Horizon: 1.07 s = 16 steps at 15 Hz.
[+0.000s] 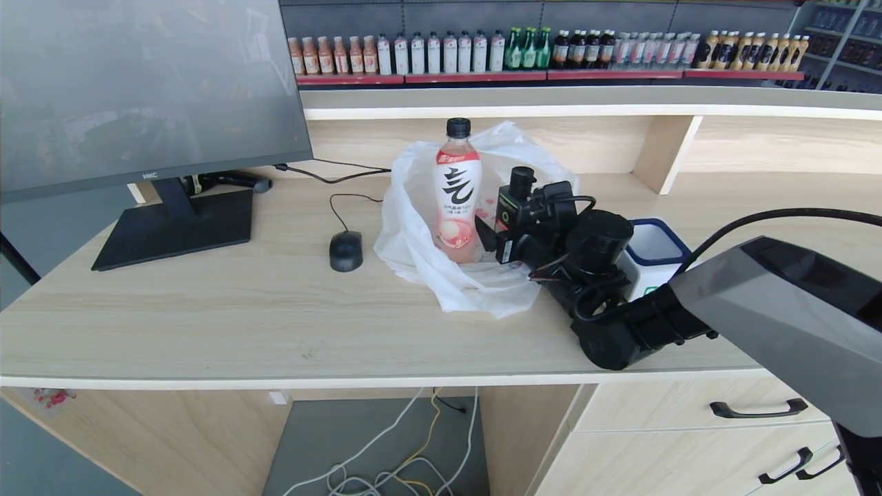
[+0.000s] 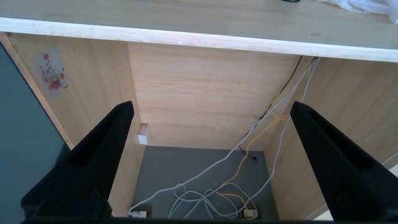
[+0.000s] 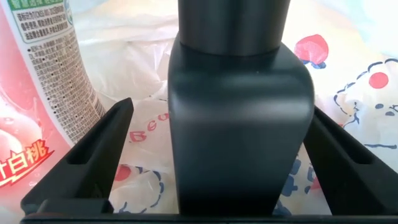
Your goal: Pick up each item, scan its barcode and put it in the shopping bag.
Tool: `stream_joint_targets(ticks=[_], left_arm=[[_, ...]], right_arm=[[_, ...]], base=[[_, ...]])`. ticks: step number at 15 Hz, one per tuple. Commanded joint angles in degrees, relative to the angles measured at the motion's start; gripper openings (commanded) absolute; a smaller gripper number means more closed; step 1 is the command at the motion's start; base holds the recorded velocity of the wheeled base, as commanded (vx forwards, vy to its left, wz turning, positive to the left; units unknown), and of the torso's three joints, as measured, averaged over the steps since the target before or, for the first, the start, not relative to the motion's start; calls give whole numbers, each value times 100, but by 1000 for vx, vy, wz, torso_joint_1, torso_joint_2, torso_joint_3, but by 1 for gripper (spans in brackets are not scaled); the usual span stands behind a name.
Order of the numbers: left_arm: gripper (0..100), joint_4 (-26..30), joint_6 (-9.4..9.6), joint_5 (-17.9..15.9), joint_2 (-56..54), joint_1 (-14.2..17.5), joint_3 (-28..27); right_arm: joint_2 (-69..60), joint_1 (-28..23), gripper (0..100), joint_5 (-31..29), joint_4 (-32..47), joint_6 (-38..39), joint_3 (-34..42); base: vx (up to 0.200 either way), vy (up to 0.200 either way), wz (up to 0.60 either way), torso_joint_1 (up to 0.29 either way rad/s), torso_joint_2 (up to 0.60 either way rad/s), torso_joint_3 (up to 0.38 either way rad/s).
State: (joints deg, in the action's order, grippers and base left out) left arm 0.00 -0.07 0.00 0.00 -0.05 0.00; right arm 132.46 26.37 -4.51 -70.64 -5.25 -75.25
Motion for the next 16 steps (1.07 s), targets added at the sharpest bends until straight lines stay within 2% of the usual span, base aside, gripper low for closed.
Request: stream_joint_targets(ticks=[1,9,13,16], left_arm=[[100,0,-1,0,0,5,0],[100,0,-1,0,0,5,0],[100,0,-1,0,0,-4,0],[100,0,-1,0,0,5,0]], right_arm=[[-265,0,100,3,-20,7,169],[-801,-9,100,12,-99,42,389],[-1601,44,100,56,-125,33,1083],[-2427,149,100,214,-608,33,2182]], base=[[0,0,0,0,0,0],[0,0,0,0,0,0],[0,0,0,0,0,0],[0,0,0,0,0,0]])
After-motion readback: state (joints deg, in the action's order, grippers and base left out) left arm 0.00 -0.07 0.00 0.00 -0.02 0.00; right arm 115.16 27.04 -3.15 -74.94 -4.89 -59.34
